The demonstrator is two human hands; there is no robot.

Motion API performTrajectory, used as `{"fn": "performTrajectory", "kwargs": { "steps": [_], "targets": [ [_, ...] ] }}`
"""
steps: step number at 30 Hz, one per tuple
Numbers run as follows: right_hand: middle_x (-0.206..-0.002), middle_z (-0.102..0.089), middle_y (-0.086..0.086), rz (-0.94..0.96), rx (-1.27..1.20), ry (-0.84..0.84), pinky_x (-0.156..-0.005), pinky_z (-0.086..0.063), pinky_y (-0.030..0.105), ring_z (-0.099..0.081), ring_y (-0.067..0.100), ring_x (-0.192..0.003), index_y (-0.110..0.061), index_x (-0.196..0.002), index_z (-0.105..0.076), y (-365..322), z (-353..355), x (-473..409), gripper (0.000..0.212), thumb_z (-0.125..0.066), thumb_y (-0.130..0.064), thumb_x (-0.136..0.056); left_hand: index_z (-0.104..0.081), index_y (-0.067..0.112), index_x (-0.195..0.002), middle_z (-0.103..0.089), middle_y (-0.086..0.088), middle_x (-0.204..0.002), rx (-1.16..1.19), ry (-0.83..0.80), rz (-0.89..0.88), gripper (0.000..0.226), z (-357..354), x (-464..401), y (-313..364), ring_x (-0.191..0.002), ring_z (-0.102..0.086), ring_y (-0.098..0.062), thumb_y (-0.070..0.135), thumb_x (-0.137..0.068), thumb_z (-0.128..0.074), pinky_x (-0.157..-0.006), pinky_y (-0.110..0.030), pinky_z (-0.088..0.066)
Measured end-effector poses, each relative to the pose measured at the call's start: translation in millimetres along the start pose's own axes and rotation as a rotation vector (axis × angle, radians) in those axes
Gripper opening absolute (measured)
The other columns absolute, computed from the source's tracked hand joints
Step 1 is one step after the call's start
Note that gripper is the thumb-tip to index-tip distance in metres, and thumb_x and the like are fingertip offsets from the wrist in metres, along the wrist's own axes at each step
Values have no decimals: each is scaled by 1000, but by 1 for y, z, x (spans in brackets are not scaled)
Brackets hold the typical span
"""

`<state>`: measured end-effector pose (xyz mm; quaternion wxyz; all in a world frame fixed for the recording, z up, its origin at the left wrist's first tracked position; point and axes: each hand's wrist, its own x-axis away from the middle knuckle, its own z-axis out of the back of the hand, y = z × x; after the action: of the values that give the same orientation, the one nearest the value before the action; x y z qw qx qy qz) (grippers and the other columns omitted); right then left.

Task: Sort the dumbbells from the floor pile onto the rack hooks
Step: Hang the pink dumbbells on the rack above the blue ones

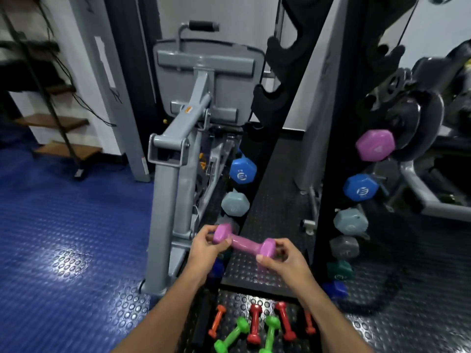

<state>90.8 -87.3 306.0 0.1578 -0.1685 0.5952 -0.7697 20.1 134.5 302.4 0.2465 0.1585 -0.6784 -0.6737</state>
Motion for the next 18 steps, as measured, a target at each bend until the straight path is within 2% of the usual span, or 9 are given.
{"fn": "performTrajectory", "kwargs": {
  "steps": [3,6,8,10,12,14,16,18],
  "targets": [
    [-105,-74,-4,54,1,11,-74,-53,20,-70,11,-94,-30,-111,-70,-31,5,-5,44,-93,-32,-73,-66,15,-114,-69,-8,-107,15,11,-46,38,5,1,34,-90,-68,-20,0,-82,-79,-74,-31,-57],
    [-108,-74,-4,102,15,8,-81,-55,25,-71,14,-99,-32,-114,-69,-60,9,-13,43,-91,-30,-77,-65,16,-116,-69,-6,-106,52,49,-108,36,6,0,69,-87,-69,-16,1,-86,-76,-65,-21,-55],
    [-110,-73,-1,135,-8,11,-87,-60,35,-72,21,-101,-32,-114,-70,-82,11,-18,41,-90,-26,-79,-66,17,-116,-70,-3,-106,83,104,-153,37,8,-8,91,-90,-68,-13,5,-84,-79,-72,-22,-55],
    [-109,-72,5,154,-62,32,-87,-63,44,-72,26,-99,-25,-113,-70,-104,10,-23,39,-90,-24,-79,-65,18,-112,-70,-3,-109,133,160,-185,39,9,-18,112,-99,-68,-16,10,-79,-84,-85,-32,-56],
    [-108,-70,10,155,-131,60,-79,-65,40,-72,22,-93,-14,-111,-67,-128,6,-27,39,-90,-20,-79,-63,17,-105,-70,-4,-108,190,210,-212,37,7,-29,135,-102,-68,-21,13,-76,-87,-93,-41,-56],
    [-106,-70,11,158,-196,80,-74,-64,33,-72,16,-90,-7,-110,-64,-152,1,-34,39,-88,-14,-80,-63,13,-100,-70,-8,-104,220,237,-255,33,3,-41,159,-96,-68,-22,10,-78,-87,-94,-46,-57],
    [-103,-72,10,166,-207,112,-71,-63,29,-74,13,-86,-4,-110,-62,-170,-3,-44,40,-88,-14,-80,-63,13,-97,-70,-14,-101,240,253,-286,29,0,-57,178,-92,-68,-27,8,-79,-85,-94,-52,-56],
    [-96,-74,9,180,-194,159,-68,-62,28,-75,10,-79,-4,-105,-63,-182,-8,-57,42,-91,-18,-77,-64,13,-98,-71,-19,-104,246,259,-298,26,-4,-74,193,-97,-71,-37,7,-81,-83,-94,-55,-56]
  ]
}}
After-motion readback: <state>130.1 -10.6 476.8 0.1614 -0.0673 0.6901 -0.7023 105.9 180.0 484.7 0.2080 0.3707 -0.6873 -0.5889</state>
